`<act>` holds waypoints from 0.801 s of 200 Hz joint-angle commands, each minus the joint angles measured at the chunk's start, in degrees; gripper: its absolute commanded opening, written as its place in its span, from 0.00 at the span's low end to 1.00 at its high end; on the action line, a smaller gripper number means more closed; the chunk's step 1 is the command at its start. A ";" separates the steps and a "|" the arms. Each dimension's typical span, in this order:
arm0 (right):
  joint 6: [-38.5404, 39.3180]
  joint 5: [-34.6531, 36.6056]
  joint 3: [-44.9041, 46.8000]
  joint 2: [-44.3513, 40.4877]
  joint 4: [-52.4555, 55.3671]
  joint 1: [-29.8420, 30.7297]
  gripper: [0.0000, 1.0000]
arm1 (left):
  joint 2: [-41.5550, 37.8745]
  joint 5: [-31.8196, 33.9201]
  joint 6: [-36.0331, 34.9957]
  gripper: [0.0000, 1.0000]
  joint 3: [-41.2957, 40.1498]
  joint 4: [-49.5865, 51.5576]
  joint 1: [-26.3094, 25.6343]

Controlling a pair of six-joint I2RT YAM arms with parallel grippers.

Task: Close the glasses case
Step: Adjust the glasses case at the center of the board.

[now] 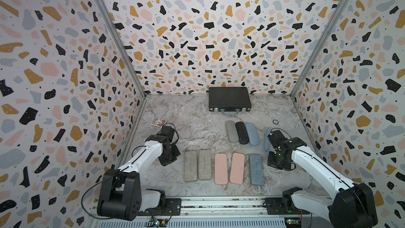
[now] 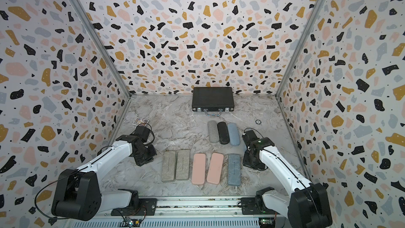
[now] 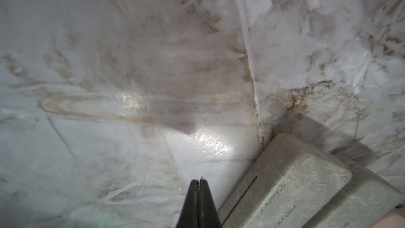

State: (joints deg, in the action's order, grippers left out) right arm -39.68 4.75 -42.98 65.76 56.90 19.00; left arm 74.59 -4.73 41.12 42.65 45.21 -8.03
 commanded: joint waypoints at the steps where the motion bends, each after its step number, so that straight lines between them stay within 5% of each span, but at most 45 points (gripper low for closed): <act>1: -0.98 -2.14 1.50 0.90 -3.09 -0.20 0.00 | -0.20 -0.71 -0.78 0.00 -1.50 -0.63 0.21; 160: 0.92 -11.47 7.02 6.14 -13.43 1.31 0.00 | 1.58 -6.34 0.70 0.00 -9.64 -7.06 -1.44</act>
State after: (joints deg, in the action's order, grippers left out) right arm -39.42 -5.48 -36.58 70.85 44.05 19.35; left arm 74.48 -10.31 41.28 34.30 39.92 -8.40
